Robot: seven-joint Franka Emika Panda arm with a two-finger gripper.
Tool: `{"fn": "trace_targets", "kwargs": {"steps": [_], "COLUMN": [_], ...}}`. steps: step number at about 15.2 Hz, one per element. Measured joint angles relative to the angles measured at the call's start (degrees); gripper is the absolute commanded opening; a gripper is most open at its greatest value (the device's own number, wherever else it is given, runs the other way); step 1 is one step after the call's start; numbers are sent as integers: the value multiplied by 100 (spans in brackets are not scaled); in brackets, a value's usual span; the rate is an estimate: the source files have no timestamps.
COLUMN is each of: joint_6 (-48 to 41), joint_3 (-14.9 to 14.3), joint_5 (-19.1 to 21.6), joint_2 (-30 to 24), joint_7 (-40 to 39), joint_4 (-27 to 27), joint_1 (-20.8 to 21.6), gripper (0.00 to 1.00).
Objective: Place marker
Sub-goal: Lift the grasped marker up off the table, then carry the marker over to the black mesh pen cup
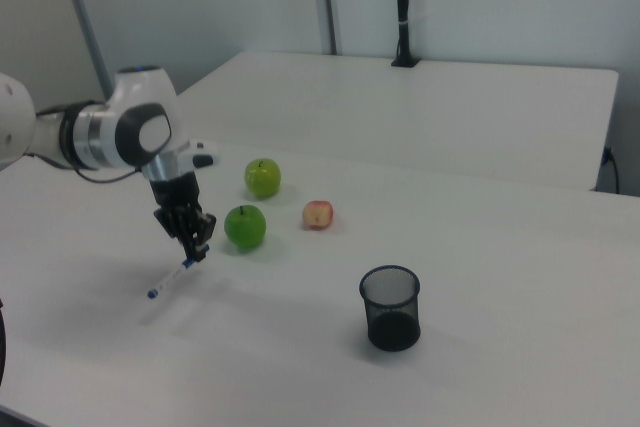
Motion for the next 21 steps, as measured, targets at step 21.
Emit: {"fn": "trace_targets", "kwargs": {"steps": [21], "joint_6": [-2153], "joint_3": [-105], "joint_5": [289], "joint_2": [-490], "joint_7": [-686], "joint_4": [1924], "joint_1": [-1164], "gripper": [12]}}
